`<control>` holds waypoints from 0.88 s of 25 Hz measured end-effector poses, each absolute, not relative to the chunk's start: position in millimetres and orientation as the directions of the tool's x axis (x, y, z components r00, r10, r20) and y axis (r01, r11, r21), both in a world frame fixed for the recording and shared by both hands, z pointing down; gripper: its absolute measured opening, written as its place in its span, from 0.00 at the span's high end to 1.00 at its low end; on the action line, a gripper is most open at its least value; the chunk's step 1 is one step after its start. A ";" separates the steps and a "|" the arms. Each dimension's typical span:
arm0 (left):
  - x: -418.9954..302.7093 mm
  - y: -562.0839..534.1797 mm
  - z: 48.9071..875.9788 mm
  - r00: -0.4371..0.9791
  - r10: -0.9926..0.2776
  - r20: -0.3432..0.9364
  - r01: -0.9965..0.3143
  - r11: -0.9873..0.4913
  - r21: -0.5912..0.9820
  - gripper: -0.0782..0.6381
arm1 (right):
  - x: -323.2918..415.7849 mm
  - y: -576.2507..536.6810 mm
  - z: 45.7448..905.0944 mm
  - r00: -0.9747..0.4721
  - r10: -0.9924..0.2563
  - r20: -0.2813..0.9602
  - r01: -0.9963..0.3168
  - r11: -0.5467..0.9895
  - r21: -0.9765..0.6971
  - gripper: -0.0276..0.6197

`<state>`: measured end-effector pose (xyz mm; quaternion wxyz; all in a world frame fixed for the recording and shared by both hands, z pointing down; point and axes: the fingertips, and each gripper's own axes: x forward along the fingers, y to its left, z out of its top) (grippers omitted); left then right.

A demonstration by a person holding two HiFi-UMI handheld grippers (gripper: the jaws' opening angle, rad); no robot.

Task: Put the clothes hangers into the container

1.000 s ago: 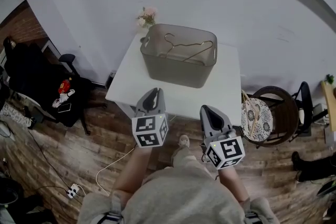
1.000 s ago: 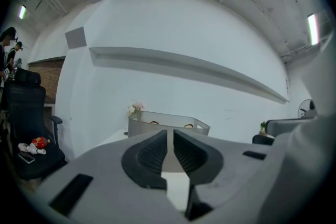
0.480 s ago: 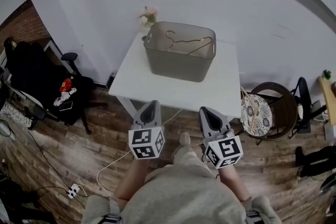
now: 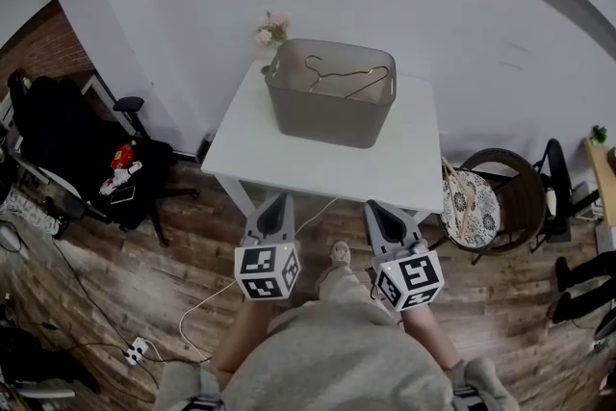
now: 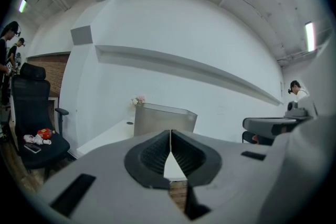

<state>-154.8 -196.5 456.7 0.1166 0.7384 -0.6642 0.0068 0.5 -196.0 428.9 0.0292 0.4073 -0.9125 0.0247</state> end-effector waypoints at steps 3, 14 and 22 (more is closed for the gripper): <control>-154.7 -195.6 457.0 0.116 -0.979 0.166 -0.982 -0.088 0.165 0.87 | -0.3 -194.8 429.9 -0.665 -0.742 0.082 -0.745 0.667 -0.009 0.96; -150.7 -201.0 460.7 0.126 -0.975 0.182 -0.982 -0.096 0.165 0.87 | 2.7 -201.1 428.9 -0.657 -0.750 0.076 -0.752 0.659 0.002 0.96; -148.9 -206.3 458.4 0.130 -0.975 0.181 -0.981 -0.100 0.167 0.87 | 4.3 -205.9 428.9 -0.659 -0.749 0.074 -0.751 0.661 0.000 0.96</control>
